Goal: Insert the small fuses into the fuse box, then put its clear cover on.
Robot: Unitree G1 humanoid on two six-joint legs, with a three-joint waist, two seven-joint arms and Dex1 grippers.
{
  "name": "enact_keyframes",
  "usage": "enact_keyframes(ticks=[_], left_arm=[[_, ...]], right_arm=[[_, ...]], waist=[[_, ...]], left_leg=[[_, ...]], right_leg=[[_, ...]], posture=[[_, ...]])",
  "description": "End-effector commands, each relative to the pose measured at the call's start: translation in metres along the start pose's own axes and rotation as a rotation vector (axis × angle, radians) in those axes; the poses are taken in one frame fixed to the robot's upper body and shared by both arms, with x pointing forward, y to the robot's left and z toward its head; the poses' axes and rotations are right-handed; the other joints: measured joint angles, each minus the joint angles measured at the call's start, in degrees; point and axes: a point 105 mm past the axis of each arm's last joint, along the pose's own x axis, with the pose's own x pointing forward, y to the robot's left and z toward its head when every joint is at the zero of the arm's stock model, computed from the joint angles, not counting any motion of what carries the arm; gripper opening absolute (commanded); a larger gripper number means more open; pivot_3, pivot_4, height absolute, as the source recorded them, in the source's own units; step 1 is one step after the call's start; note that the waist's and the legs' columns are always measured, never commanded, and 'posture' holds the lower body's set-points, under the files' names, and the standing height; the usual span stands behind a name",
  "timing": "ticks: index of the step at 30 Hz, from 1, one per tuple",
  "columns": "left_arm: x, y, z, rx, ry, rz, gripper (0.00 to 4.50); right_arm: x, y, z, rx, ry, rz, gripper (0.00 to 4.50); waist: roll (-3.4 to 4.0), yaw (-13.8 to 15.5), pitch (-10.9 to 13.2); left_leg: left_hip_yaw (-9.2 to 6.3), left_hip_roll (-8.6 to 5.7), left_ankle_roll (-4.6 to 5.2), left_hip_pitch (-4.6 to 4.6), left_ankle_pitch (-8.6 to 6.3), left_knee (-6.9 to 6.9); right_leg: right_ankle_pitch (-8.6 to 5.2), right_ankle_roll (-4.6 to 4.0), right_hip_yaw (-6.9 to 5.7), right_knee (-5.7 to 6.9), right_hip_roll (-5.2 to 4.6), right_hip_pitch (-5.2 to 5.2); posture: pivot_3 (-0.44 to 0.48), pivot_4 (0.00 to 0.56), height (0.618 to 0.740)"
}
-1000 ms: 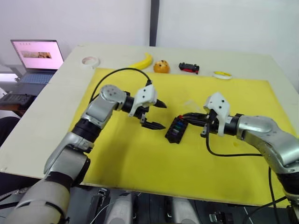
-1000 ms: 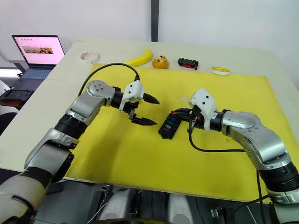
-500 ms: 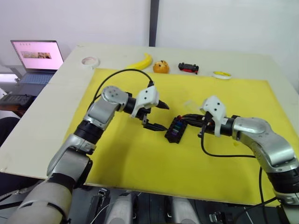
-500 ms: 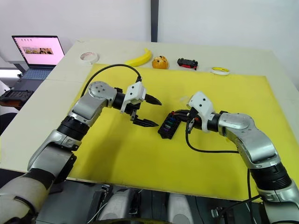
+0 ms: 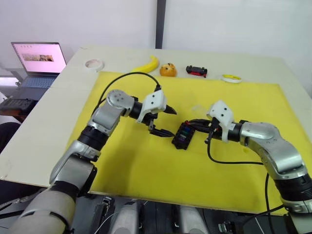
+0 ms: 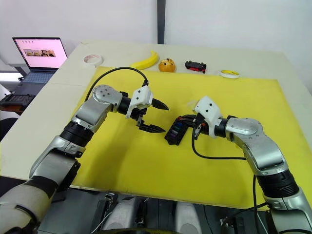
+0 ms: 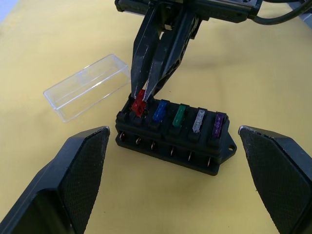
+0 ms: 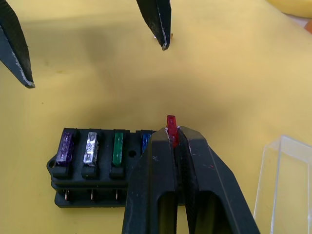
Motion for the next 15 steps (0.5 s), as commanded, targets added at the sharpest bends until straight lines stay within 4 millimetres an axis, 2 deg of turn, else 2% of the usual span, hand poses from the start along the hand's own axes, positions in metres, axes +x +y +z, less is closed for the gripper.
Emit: enact_keyframes(ticks=[1,15], left_arm=[[-0.0020,0.0016,0.0099,0.034,-0.021,0.010,4.47],[-0.0008,0.0022,0.0096,0.036,-0.021,0.012,4.47]], right_arm=[[-0.0021,-0.0028,0.0093,-0.038,-0.023,-0.006,0.00],[0.0004,-0.0027,0.0005,-0.041,-0.003,-0.010,0.00]], waist=[[0.00,0.0,0.0],[0.00,0.0,0.0]], left_leg=[[0.00,0.00,0.00,0.00,0.00,0.00],[0.00,0.00,-0.02,0.00,0.01,0.01]], right_leg=[[0.00,0.00,0.00,0.00,0.00,0.00],[0.00,0.00,0.00,0.03,0.01,0.00]], posture=[[0.000,0.150,0.740],[0.000,0.150,0.740]])
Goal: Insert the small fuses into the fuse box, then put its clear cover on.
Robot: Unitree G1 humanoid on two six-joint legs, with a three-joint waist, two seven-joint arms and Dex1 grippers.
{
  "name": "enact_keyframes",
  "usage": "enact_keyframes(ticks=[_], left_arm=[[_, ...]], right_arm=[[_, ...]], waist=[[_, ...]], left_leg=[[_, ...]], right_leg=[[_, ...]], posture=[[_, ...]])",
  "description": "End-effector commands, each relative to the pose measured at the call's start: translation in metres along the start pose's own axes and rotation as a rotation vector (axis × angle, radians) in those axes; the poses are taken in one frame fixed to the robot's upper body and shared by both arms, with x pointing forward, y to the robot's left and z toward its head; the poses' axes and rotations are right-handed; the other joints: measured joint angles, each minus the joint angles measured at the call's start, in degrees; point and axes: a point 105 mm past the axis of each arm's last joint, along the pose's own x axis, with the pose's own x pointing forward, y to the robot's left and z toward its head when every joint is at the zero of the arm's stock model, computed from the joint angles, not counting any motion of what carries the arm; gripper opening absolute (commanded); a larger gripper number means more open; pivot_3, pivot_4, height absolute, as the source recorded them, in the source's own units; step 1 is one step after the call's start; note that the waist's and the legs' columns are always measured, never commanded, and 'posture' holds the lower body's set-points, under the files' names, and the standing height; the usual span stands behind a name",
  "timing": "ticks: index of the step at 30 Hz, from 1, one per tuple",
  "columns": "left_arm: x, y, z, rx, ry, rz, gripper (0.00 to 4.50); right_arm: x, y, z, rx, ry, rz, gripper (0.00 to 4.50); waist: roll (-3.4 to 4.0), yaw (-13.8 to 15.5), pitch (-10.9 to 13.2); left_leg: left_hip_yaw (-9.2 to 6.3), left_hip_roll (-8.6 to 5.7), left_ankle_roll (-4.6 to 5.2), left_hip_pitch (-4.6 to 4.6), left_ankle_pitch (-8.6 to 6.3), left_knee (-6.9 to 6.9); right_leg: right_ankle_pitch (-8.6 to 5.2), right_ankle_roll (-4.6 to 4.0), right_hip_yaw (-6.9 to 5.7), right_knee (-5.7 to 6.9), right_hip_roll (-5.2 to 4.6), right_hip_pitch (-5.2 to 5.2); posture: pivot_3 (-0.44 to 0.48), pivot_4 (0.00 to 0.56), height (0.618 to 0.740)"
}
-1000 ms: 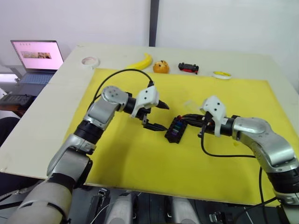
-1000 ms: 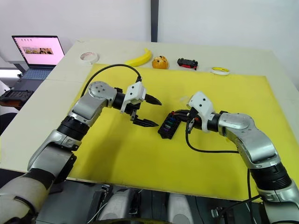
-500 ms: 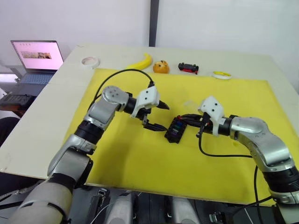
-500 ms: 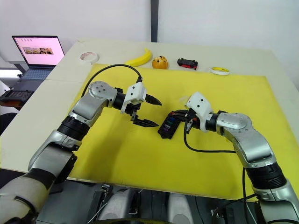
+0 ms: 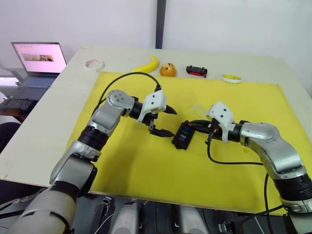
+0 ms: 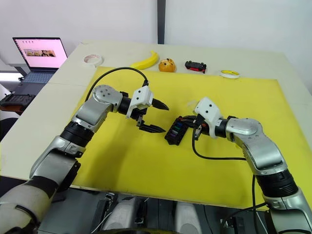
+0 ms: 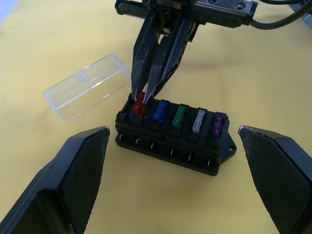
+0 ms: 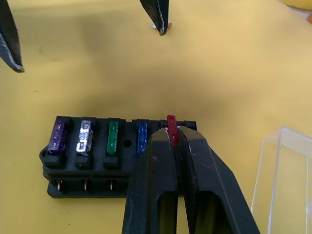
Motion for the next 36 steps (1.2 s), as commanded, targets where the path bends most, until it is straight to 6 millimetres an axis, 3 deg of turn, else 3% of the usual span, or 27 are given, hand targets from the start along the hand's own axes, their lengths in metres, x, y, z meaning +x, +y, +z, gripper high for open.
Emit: enact_keyframes(ticks=[1,19,29,32,36], left_arm=[[-0.002,0.002,0.009,0.035,-0.021,0.011,4.47],[-0.002,0.003,0.009,0.034,-0.020,0.017,4.47],[-0.001,0.004,0.009,0.033,-0.020,0.019,4.47],[-0.001,0.004,0.009,0.033,-0.020,0.019,4.50],[-0.001,0.005,0.009,0.031,-0.022,0.023,4.50]], right_arm=[[0.000,0.000,0.006,-0.031,-0.025,-0.006,0.00],[0.002,0.006,-0.001,-0.017,-0.014,-0.011,0.00],[-0.003,0.007,0.005,-0.024,-0.036,-0.012,0.00],[-0.005,0.009,0.008,-0.032,-0.044,-0.007,0.99],[-0.010,0.007,0.019,-0.048,-0.068,-0.022,2.97]], waist=[[0.00,0.0,0.0],[0.01,0.0,0.0],[0.01,0.0,0.0],[0.01,0.0,0.0],[0.01,0.0,0.0]], left_leg=[[0.00,0.00,0.00,0.00,0.00,0.00],[0.00,0.00,-0.02,0.03,0.01,0.02],[0.00,0.00,-0.02,0.03,0.01,0.03],[0.00,0.00,-0.02,0.03,0.01,0.03],[0.00,0.00,-0.02,0.03,0.01,0.03]], right_leg=[[0.00,0.00,0.00,0.00,0.00,0.00],[0.00,0.00,0.01,0.06,0.01,0.00],[0.00,0.00,0.01,0.08,0.02,0.00],[0.00,0.00,0.01,0.08,0.02,0.00],[0.00,0.00,0.01,0.08,0.02,0.00]], posture=[[0.000,0.150,0.740],[0.000,0.150,0.740],[0.000,0.150,0.740],[0.000,0.150,0.740],[0.000,0.150,0.740]])
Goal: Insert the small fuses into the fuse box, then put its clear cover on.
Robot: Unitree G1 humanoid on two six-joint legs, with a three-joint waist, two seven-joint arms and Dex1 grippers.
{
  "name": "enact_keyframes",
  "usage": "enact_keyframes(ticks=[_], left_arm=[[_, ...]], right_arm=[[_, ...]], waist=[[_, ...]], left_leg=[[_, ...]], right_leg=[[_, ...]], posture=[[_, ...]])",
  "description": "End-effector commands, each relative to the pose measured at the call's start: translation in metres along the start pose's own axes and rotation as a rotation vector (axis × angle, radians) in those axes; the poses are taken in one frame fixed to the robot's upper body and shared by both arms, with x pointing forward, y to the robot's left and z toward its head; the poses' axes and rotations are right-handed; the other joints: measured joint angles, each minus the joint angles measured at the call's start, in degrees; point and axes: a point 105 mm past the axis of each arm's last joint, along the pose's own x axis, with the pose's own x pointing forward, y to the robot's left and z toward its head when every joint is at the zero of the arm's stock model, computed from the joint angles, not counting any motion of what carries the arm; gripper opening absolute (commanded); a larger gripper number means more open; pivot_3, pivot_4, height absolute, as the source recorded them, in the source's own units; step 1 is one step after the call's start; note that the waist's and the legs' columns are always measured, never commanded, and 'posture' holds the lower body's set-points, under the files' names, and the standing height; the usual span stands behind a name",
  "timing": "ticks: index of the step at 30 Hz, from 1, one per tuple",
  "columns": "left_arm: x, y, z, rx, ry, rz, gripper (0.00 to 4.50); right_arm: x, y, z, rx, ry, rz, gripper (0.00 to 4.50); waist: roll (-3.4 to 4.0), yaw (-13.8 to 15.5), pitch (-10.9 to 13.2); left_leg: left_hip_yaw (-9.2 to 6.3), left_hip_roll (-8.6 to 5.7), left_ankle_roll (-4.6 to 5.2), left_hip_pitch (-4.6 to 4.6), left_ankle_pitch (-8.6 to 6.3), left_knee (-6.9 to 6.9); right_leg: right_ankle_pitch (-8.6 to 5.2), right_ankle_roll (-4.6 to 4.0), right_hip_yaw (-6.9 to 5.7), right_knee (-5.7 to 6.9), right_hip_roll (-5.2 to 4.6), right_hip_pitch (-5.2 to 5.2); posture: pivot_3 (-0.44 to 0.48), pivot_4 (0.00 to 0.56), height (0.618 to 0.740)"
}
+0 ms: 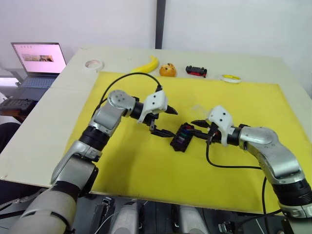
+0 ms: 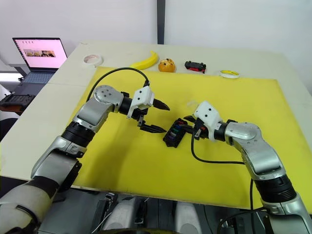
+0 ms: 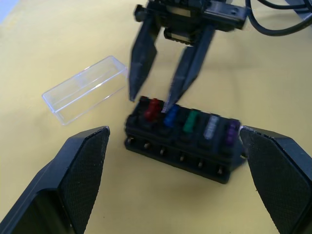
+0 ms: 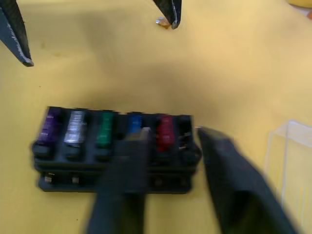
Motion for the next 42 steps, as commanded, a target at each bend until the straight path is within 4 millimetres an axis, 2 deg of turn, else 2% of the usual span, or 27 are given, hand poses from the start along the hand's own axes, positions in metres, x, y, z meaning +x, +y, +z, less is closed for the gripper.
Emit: enact_keyframes(ticks=[1,3,10,13,16,23,30,36,38,42], left_arm=[[-0.004,0.004,0.008,0.028,-0.024,0.021,4.50],[-0.004,0.004,0.008,0.029,-0.022,0.021,4.50],[-0.002,0.002,0.007,0.031,-0.025,0.010,4.50],[-0.001,0.000,0.007,0.030,-0.030,-0.002,4.50],[-0.001,-0.001,0.006,0.031,-0.029,-0.006,4.50],[0.001,-0.003,0.005,0.037,-0.028,-0.009,4.50],[0.001,-0.003,0.004,0.041,-0.027,-0.008,4.50],[0.001,-0.005,0.004,0.041,-0.027,-0.007,4.50],[0.000,-0.005,0.004,0.039,-0.027,-0.005,4.50],[-0.005,-0.005,0.002,0.013,-0.035,0.019,4.50]], right_arm=[[-0.011,-0.002,0.025,-0.048,-0.066,-0.018,3.46],[-0.015,-0.002,0.032,-0.052,-0.079,-0.017,4.42],[-0.017,0.000,0.038,-0.016,-0.111,-0.019,4.42],[-0.015,0.003,0.037,0.061,-0.149,-0.025,4.42],[-0.013,0.010,0.034,0.135,-0.187,-0.017,3.60],[-0.005,0.017,0.019,0.225,-0.199,-0.024,0.04],[0.002,0.023,0.005,0.241,-0.128,-0.014,0.04],[0.005,0.025,-0.016,0.254,-0.017,-0.035,0.04],[0.004,0.024,-0.013,0.259,-0.034,-0.035,0.04],[-0.003,0.018,0.015,0.245,-0.151,-0.047,0.04]], waist=[[0.00,0.0,0.0],[0.00,0.0,0.0],[0.00,0.0,0.0],[0.00,0.0,0.0],[0.00,0.0,0.0],[0.01,0.0,0.0],[0.01,0.0,0.0],[0.00,0.0,-0.1],[0.00,0.0,-0.1],[0.00,0.0,-0.1]], left_leg=[[0.00,0.00,0.00,0.00,0.00,0.00],[-0.01,0.00,0.00,0.00,0.00,0.00],[-0.01,0.00,0.00,0.00,0.00,0.01],[-0.01,0.01,0.00,0.00,0.00,0.01],[-0.02,0.01,0.00,0.00,0.00,0.01],[-0.01,0.00,0.00,0.00,0.00,0.03],[-0.01,0.00,0.00,0.01,0.00,0.03],[-0.01,0.00,0.00,0.04,0.00,0.05],[-0.01,0.00,0.00,0.08,0.00,0.06],[-0.01,0.00,0.00,0.10,0.00,0.06]], right_leg=[[0.00,0.00,0.00,0.01,0.00,0.00],[0.00,0.00,0.00,0.01,0.00,0.00],[0.00,0.00,0.00,0.01,0.00,0.00],[0.00,0.00,0.00,0.02,0.00,0.00],[0.00,0.00,0.01,0.03,0.01,0.00],[0.00,0.00,0.01,0.04,0.01,0.00],[0.00,0.00,0.01,0.05,0.02,0.00],[0.00,0.00,0.02,0.06,0.02,0.03],[0.00,0.00,0.02,0.06,0.02,0.07],[0.00,0.00,0.02,0.06,0.02,0.10]], posture=[[0.000,0.150,0.740],[0.000,0.150,0.740],[0.000,0.150,0.740],[0.000,0.150,0.740],[0.000,0.150,0.740],[0.000,0.150,0.740],[0.000,0.150,0.740],[0.000,0.150,0.740],[0.000,0.150,0.740],[0.000,0.150,0.740]])
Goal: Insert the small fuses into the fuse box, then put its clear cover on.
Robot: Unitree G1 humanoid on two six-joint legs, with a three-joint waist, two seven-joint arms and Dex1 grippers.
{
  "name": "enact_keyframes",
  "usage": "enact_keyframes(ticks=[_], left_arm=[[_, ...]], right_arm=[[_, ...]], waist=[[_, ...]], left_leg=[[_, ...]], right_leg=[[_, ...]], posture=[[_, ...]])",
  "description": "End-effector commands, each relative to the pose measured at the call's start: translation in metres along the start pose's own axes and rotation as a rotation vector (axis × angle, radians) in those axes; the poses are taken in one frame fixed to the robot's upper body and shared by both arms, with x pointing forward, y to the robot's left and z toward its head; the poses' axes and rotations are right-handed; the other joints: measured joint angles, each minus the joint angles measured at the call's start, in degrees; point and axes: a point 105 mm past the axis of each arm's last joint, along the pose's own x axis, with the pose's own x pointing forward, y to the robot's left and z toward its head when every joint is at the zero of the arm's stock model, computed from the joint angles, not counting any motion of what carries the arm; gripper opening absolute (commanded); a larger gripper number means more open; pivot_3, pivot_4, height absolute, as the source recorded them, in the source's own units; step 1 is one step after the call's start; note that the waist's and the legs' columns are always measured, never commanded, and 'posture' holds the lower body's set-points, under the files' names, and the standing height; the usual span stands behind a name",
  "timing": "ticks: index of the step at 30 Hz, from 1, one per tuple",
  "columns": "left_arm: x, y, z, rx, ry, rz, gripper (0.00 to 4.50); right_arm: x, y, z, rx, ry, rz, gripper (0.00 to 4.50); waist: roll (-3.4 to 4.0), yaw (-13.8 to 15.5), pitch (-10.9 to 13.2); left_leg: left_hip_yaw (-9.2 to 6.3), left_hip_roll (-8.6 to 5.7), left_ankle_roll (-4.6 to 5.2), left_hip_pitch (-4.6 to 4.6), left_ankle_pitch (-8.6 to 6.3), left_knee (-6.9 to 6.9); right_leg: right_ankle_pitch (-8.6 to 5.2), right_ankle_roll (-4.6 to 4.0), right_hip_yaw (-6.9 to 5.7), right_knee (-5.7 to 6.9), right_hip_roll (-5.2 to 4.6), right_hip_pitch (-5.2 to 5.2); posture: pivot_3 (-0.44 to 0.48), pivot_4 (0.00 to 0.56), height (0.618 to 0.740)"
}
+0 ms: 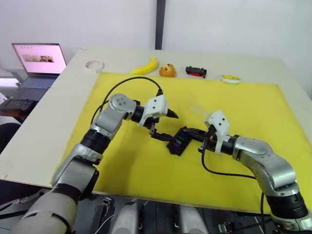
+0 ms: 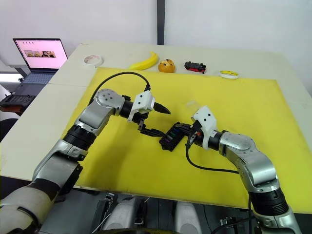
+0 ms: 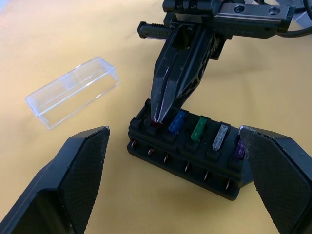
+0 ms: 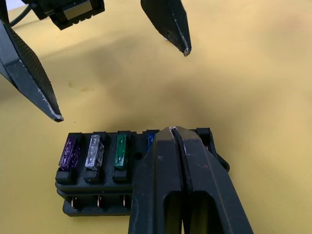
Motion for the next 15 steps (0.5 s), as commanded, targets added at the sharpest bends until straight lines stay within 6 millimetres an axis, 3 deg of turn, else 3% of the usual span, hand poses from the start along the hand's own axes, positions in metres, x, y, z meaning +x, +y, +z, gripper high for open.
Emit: enact_keyframes(ticks=[1,4,9,12,15], left_arm=[[-0.012,0.003,0.010,0.000,-0.041,0.056,4.50],[-0.027,-0.003,0.007,-0.045,-0.061,0.110,4.50],[-0.068,-0.018,-0.005,-0.175,-0.071,0.259,4.50],[-0.103,-0.028,-0.016,-0.308,-0.063,0.373,4.50],[-0.145,-0.036,-0.027,-0.490,-0.078,0.508,4.50]], right_arm=[[-0.011,-0.001,0.029,-0.025,-0.101,-0.020,0.04],[-0.028,-0.005,0.045,-0.071,-0.141,-0.047,0.04],[-0.069,-0.014,0.045,-0.101,-0.079,-0.094,0.04],[-0.100,-0.026,0.038,-0.089,-0.022,-0.157,0.93],[-0.131,-0.038,0.027,-0.094,0.050,-0.229,2.45]], waist=[[0.00,0.0,0.0],[0.01,-0.2,0.0],[0.01,-0.1,0.0],[0.01,0.0,0.0],[0.01,0.0,0.0]], left_leg=[[0.00,0.00,0.00,0.00,0.00,0.00],[-0.01,0.02,0.00,-0.01,0.00,0.00],[-0.05,0.05,0.00,-0.01,0.00,-0.01],[-0.04,0.05,0.00,-0.01,-0.01,0.00],[-0.05,0.06,0.01,0.00,-0.01,-0.01]], right_leg=[[0.00,0.00,0.00,0.00,0.00,0.00],[0.00,0.00,0.02,0.01,0.00,-0.03],[0.00,0.00,0.02,0.02,-0.01,-0.03],[0.00,0.00,0.03,0.00,-0.04,-0.01],[0.00,0.00,0.04,0.01,-0.04,0.00]], posture=[[0.000,0.150,0.740],[0.000,0.150,0.740],[0.000,0.150,0.740],[0.000,0.150,0.740],[0.000,0.150,0.740]])
